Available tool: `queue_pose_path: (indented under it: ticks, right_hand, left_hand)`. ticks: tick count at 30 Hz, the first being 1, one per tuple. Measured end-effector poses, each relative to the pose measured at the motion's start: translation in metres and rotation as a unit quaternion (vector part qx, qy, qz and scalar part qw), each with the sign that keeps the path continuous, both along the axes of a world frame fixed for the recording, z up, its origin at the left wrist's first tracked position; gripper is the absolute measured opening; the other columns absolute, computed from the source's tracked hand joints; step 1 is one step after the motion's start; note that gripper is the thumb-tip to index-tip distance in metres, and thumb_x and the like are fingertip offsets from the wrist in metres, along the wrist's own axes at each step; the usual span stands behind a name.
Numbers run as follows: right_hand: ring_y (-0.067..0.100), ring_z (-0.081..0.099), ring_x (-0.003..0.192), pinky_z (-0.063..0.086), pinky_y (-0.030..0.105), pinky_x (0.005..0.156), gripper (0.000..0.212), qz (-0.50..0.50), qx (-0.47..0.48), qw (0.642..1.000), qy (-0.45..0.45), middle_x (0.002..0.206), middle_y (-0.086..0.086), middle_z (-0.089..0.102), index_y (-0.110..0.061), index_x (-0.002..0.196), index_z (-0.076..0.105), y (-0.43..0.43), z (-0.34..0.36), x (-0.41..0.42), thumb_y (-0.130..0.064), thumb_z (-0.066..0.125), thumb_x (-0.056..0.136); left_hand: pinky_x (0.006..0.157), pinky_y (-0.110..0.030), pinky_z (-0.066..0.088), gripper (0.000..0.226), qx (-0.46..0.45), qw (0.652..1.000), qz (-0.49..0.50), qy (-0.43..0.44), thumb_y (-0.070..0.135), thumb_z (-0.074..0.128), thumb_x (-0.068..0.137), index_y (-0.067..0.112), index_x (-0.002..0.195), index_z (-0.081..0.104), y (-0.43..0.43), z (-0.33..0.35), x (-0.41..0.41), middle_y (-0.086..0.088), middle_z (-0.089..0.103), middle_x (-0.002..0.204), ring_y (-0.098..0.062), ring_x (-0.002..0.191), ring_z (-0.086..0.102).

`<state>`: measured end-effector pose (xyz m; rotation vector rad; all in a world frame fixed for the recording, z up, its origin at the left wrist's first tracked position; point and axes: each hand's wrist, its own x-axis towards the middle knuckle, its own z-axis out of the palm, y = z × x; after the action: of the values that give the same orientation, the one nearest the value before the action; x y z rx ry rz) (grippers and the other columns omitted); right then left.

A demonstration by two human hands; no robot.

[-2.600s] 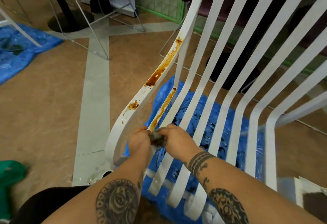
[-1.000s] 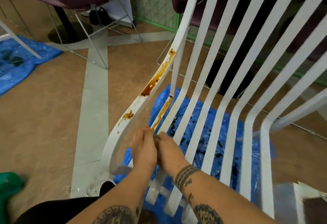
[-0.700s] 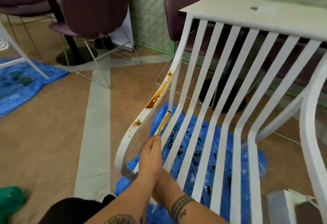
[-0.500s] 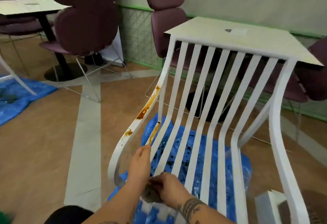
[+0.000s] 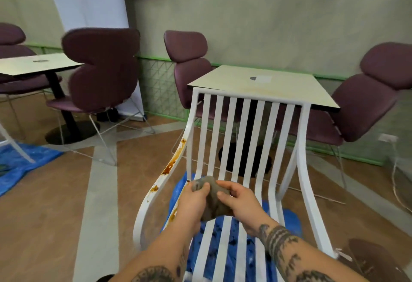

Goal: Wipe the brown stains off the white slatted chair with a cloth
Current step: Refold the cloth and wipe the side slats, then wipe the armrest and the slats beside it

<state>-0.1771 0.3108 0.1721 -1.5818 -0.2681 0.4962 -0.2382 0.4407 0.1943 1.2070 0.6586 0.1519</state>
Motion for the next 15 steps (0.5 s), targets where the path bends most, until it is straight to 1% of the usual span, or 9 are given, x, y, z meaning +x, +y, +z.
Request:
queue_pose_path:
  ticks: [1,2,5,6,8,10,12,14,15]
  right_hand:
    - [0.023,0.073,0.101,0.062,0.042,0.085,0.028,-0.008,0.021,1.000,0.007,0.114,0.005,0.074,-0.022,0.120,0.067,-0.004,0.011,-0.001,-0.008,0.066,0.096]
    - [0.024,0.074,0.099,0.062,0.040,0.082,0.029,-0.017,0.037,0.999,0.013,0.113,0.006,0.074,-0.021,0.121,0.066,-0.009,0.020,-0.002,-0.007,0.066,0.096]
    - [0.022,0.075,0.092,0.061,0.033,0.071,0.031,-0.044,0.064,0.997,0.021,0.109,0.005,0.075,-0.017,0.123,0.064,-0.021,0.046,-0.004,-0.006,0.066,0.095]
    - [0.021,0.075,0.092,0.060,0.032,0.070,0.030,-0.048,0.071,0.996,0.026,0.107,0.004,0.076,-0.017,0.123,0.063,-0.023,0.052,-0.005,-0.007,0.067,0.095]
    - [0.022,0.074,0.097,0.061,0.038,0.074,0.030,-0.038,0.078,0.995,0.045,0.111,0.002,0.074,-0.020,0.124,0.062,-0.028,0.062,-0.007,-0.017,0.069,0.094]
    - [0.025,0.073,0.103,0.061,0.047,0.085,0.032,-0.018,0.067,0.995,0.073,0.118,0.003,0.072,-0.022,0.124,0.060,-0.033,0.068,-0.009,-0.025,0.070,0.094]
    - [0.028,0.073,0.103,0.058,0.053,0.092,0.029,0.000,0.040,0.996,0.080,0.114,0.008,0.074,-0.016,0.122,0.063,-0.038,0.072,-0.013,-0.024,0.068,0.095]
    - [0.029,0.074,0.098,0.057,0.053,0.092,0.022,-0.004,0.017,0.998,0.055,0.105,0.011,0.077,-0.009,0.117,0.066,-0.041,0.076,-0.016,-0.020,0.064,0.098]
    - [0.029,0.075,0.096,0.058,0.052,0.091,0.021,-0.021,0.021,0.998,0.047,0.102,0.012,0.077,-0.007,0.115,0.067,-0.042,0.078,-0.017,-0.019,0.063,0.098]
  left_hand:
    - [0.080,-0.054,0.061,0.023,-0.007,1.000,0.000,-0.018,0.022,0.064,0.098,0.025,0.120,0.060,-0.001,0.008,-0.001,-0.011,0.067,0.115,-0.034,0.102,0.067]
    - [0.079,-0.053,0.062,0.022,-0.017,0.999,-0.001,-0.034,0.018,0.065,0.097,0.025,0.118,0.061,-0.001,0.014,-0.002,-0.011,0.068,0.115,-0.034,0.102,0.068]
    - [0.073,-0.043,0.063,0.024,-0.003,0.996,-0.018,-0.082,0.016,0.068,0.095,0.023,0.117,0.063,-0.002,0.033,-0.007,-0.008,0.071,0.113,-0.030,0.102,0.070]
    - [0.073,-0.043,0.063,0.025,0.006,0.995,-0.023,-0.099,0.017,0.070,0.094,0.022,0.118,0.064,-0.004,0.038,-0.009,-0.007,0.072,0.113,-0.028,0.102,0.070]
    - [0.076,-0.045,0.063,0.027,0.013,0.992,-0.030,-0.123,0.019,0.073,0.091,0.022,0.117,0.066,-0.008,0.045,-0.012,-0.006,0.073,0.111,-0.028,0.103,0.071]
    - [0.077,-0.046,0.063,0.025,0.015,0.990,-0.041,-0.132,0.020,0.074,0.090,0.021,0.115,0.068,-0.011,0.049,-0.016,-0.006,0.075,0.108,-0.028,0.103,0.071]
    - [0.080,-0.048,0.062,0.024,0.020,0.989,-0.056,-0.132,0.018,0.074,0.090,0.019,0.114,0.070,-0.015,0.049,-0.018,-0.007,0.077,0.105,-0.028,0.102,0.072]
    - [0.085,-0.050,0.061,0.032,0.020,0.989,-0.062,-0.136,0.016,0.076,0.089,0.019,0.120,0.069,-0.018,0.049,-0.020,-0.008,0.076,0.108,-0.028,0.102,0.073]
    - [0.086,-0.050,0.060,0.039,0.009,0.988,-0.063,-0.140,0.016,0.077,0.087,0.020,0.124,0.067,-0.018,0.049,-0.020,-0.008,0.075,0.112,-0.028,0.104,0.072]
